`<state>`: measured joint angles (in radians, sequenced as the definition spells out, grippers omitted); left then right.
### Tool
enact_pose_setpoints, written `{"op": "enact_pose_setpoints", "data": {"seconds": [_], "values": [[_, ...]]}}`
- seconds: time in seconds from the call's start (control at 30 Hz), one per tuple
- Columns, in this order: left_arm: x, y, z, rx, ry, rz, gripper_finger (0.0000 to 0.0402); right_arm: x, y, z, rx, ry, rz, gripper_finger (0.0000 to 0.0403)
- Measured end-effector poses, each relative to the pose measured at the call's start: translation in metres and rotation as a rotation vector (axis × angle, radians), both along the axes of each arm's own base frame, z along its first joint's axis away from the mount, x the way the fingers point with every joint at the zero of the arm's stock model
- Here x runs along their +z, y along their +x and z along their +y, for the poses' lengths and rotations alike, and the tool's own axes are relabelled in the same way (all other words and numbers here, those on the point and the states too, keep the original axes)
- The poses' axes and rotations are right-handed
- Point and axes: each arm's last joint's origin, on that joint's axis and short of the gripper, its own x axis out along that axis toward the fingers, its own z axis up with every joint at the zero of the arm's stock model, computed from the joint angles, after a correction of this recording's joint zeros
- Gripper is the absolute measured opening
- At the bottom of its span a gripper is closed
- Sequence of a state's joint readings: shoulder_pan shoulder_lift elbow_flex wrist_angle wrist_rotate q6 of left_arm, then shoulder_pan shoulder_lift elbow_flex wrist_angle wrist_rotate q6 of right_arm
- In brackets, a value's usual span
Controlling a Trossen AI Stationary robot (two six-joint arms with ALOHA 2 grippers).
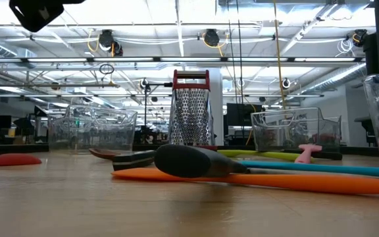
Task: Pick & Place Kitchen Items
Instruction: Put the blue spatula into the bottom transparent bin
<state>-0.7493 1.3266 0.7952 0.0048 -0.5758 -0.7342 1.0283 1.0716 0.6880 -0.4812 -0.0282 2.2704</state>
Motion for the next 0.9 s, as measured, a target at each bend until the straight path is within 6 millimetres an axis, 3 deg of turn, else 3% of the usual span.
{"op": "enact_pose_setpoints", "data": {"seconds": [0.27,0.5,0.67,0.9], "values": [[0.0,-0.003,-0.003,-0.026,0.022,-0.002,0.0241,0.018,-0.003,-0.012,-0.061,0.041,-0.133,0.0005],[0.0,-0.006,-0.007,-0.052,0.045,-0.003,0.0241,0.036,0.002,-0.02,-0.176,-0.024,-0.468,0.0001],[-0.001,-0.006,-0.006,-0.055,0.053,0.001,0.0241,0.05,0.011,-0.02,-0.248,-0.14,-0.759,0.0001],[-0.001,-0.006,-0.006,-0.056,0.059,0.0,0.0241,0.07,0.029,-0.028,-0.253,-0.374,-1.041,0.0001]]}}
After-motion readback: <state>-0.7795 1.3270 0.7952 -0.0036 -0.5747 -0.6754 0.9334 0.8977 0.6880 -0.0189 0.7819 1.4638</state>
